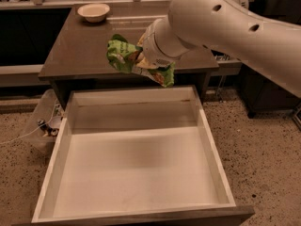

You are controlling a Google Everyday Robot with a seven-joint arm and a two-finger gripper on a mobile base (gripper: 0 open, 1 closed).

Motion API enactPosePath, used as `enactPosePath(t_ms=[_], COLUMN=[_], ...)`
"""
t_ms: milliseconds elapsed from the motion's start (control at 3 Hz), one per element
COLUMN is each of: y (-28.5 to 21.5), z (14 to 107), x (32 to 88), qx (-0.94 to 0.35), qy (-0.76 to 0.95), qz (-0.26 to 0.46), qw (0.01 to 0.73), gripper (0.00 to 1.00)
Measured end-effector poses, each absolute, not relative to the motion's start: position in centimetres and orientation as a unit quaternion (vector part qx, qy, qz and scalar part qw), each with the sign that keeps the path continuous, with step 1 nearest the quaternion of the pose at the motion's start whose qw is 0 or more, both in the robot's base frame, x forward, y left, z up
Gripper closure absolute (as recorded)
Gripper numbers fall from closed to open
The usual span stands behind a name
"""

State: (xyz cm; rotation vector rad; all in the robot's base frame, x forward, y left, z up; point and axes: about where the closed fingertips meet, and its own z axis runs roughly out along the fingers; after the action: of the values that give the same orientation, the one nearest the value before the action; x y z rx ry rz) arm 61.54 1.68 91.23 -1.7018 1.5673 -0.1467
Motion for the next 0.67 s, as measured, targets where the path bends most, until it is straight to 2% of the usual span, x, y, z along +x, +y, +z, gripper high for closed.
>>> enactPosePath(t_ms=[333, 667], y=[1.0, -1.6], z=[91.6, 91.3], x=[63.7, 71.2], qx=[-0.660, -0.639], qy=[0.626, 0.647], qz=[-0.071, -0.093], qw=[0.408, 0.405], gripper=[1.00, 1.00])
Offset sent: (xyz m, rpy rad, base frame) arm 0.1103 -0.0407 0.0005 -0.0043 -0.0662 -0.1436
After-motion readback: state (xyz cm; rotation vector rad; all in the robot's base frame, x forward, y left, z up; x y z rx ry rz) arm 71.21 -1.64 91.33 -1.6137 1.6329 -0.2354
